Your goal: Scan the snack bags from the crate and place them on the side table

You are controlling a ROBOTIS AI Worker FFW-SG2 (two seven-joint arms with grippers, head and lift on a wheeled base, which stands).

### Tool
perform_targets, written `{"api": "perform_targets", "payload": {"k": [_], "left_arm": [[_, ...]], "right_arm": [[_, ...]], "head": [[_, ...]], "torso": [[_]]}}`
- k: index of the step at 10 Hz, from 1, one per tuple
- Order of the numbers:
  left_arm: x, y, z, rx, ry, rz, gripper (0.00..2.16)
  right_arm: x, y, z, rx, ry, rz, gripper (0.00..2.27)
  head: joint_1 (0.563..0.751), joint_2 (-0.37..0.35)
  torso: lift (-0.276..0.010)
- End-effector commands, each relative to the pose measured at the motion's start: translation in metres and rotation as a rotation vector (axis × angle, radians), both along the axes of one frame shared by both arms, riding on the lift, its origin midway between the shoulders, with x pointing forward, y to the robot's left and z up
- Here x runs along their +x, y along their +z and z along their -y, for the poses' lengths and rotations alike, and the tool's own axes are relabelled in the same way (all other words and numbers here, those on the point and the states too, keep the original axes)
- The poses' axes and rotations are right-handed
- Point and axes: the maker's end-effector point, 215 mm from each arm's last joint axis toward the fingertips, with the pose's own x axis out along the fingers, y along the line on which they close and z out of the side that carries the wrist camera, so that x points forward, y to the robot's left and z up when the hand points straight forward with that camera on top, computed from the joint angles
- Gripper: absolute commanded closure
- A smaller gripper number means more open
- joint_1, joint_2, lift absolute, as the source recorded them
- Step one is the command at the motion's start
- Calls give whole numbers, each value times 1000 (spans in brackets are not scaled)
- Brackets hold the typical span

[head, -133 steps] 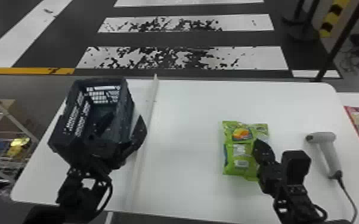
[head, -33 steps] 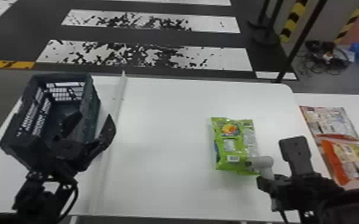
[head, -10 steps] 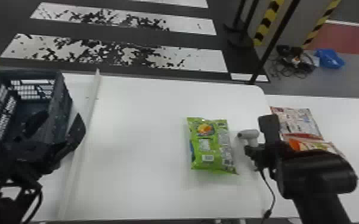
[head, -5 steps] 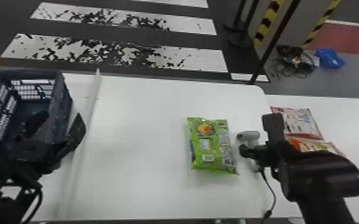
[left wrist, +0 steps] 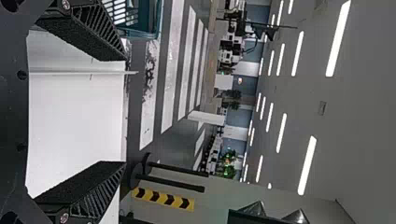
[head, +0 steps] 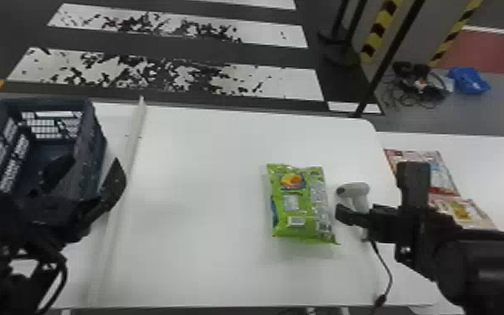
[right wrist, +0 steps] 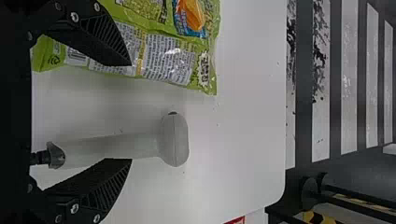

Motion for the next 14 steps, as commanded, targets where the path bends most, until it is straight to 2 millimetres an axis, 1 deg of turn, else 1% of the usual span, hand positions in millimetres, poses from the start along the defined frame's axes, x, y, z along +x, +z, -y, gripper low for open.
{"api": "perform_targets", "payload": {"k": [1, 3, 4, 6, 7, 11, 12, 13, 14], "left_arm": [[0, -1, 0, 0, 1, 0, 80], [-1, -2, 0, 0, 1, -3, 80], [-1, -3, -1, 0, 1, -5, 80], [-1, -4, 0, 0, -1, -7, 80], [-2, -5, 0, 0, -1, -8, 80], [-3, -6, 0, 0, 0, -10, 80], [-3, -6, 0, 0, 0, -10, 80], [-3, -6, 0, 0, 0, -10, 80], [-3, -7, 0, 0, 0, -11, 80]], "right_arm": [[-11, 3, -18, 104, 12, -17, 178], [-18, -1, -33, 162, 29, -38, 178], [-22, -7, -40, 182, 36, -54, 178], [-28, -28, -50, 207, 45, -98, 178], [-28, -36, -53, 227, 49, -114, 178], [-19, -57, -62, 311, 76, -162, 140], [-20, -64, -63, 336, 81, -180, 336], [-21, -67, -64, 357, 98, -190, 1015], [-19, -66, -63, 352, 97, -183, 2101]], "head": [[695, -108], [695, -82], [695, -72], [695, -58], [695, -51], [695, -32], [695, -29], [695, -25], [695, -23]], "torso": [[-50], [-50], [-50], [-50], [-50], [-50], [-50], [-50], [-50]]}}
